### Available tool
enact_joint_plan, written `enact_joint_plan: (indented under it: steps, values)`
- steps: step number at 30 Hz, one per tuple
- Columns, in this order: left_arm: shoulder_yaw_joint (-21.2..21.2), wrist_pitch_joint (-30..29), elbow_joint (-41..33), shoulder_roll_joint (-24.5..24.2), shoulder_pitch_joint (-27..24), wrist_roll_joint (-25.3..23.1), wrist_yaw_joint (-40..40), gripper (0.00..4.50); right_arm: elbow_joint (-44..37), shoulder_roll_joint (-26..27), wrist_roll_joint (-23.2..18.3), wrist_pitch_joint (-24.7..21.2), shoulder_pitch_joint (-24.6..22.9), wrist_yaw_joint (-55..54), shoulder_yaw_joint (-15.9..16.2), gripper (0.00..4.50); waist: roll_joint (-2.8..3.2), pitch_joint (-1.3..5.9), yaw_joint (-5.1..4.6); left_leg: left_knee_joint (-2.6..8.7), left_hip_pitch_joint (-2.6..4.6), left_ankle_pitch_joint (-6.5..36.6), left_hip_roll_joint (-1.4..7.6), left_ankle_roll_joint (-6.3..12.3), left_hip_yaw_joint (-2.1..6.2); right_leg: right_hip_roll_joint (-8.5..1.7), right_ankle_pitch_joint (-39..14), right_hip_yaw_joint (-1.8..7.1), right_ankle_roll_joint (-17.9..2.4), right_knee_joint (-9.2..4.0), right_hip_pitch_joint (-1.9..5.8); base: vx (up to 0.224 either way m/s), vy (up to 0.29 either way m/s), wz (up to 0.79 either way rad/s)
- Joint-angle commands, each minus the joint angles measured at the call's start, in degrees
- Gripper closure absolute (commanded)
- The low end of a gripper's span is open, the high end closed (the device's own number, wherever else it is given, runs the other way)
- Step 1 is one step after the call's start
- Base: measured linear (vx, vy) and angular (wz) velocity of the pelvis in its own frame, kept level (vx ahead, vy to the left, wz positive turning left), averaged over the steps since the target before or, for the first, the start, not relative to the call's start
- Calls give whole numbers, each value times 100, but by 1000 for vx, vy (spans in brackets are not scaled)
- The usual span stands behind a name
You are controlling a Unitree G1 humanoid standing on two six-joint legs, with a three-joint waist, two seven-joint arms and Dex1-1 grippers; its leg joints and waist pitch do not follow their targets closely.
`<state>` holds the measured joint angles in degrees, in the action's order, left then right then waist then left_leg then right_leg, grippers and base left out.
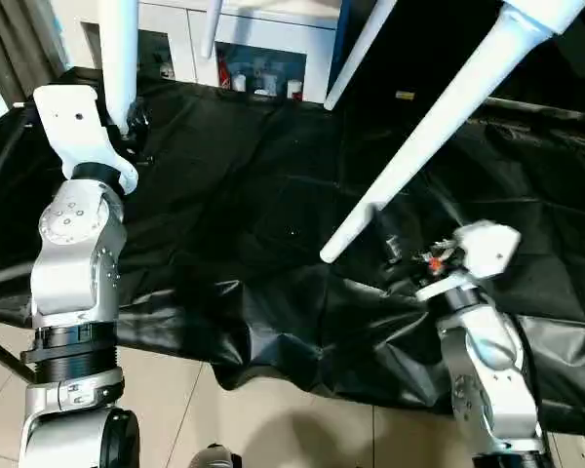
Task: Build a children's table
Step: Flip table
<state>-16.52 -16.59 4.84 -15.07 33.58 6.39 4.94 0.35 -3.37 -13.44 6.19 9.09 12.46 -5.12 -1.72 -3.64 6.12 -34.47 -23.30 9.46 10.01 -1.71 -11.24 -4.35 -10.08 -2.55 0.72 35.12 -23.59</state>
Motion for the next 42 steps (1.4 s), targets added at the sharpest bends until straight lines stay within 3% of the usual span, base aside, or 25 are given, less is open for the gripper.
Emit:
enact_joint_plan:
  steps: [1,3,4,5,8,9,14,15,22,32,42]
  values:
    - [64,184,-122,13,144,104,82,265,53,-63,-92,-129,169,51,-21,0,146,422,-44,517,232,2156,289,-378,222,-324,-1246,205,-728,-420,175,0,0,0]
    - [84,204,-84,11,167,102,92,265,563,-145,-177,-406,657,113,26,0,163,416,-46,493,232,2000,280,-328,201,-330,-1138,218,-779,-422,165,0,0,0]
    - [84,204,-84,11,167,102,92,265,563,-145,-177,-406,657,113,26,0,156,409,-66,495,223,2010,274,-333,206,-331,-1181,215,-804,-415,170,0,0,0]
    - [97,211,-75,10,169,103,94,265,879,-146,-108,-573,944,68,19,0,140,421,-60,485,234,1974,276,-334,199,-337,-1226,212,-821,-420,174,0,0,0]
    - [119,204,-94,6,155,99,96,265,1293,-112,-191,-711,1353,388,80,0,155,430,-50,472,233,1828,282,-329,190,-339,-1100,215,-862,-402,175,0,0,0]
    - [124,201,-113,2,137,98,92,265,1421,-100,-251,-722,1460,511,91,34,126,435,-43,474,218,1761,287,-298,194,-351,-1003,212,-904,-378,198,0,0,0]
    - [120,179,-186,-22,74,95,85,266,1755,-99,-465,-702,1715,744,30,54,110,464,5,442,222,1294,298,-192,168,-342,-425,203,-1030,-318,213,0,0,0]
    - [120,179,-198,-29,58,93,85,266,1794,-95,-520,-664,1759,787,6,80,110,466,26,436,222,1204,296,-151,161,-344,-340,200,-1066,-303,221,0,0,0]
    - [125,195,-205,-90,-67,80,119,270,1910,-83,-614,-461,1885,1109,-68,136,138,446,34,460,231,1459,306,-211,171,-363,-753,205,-1030,-342,214,0,0,0]
    - [186,243,-116,-126,-178,58,193,276,1909,-38,-798,-394,1900,1475,-56,217,143,471,43,445,222,1289,299,-176,172,-355,-426,193,-1106,-304,231,0,0,0]
    - [255,273,-132,-115,-368,26,245,279,1549,-62,-802,-423,1627,1621,41,290,147,462,44,457,229,1406,307,-196,173,-358,-572,198,-1087,-322,225,0,0,0]
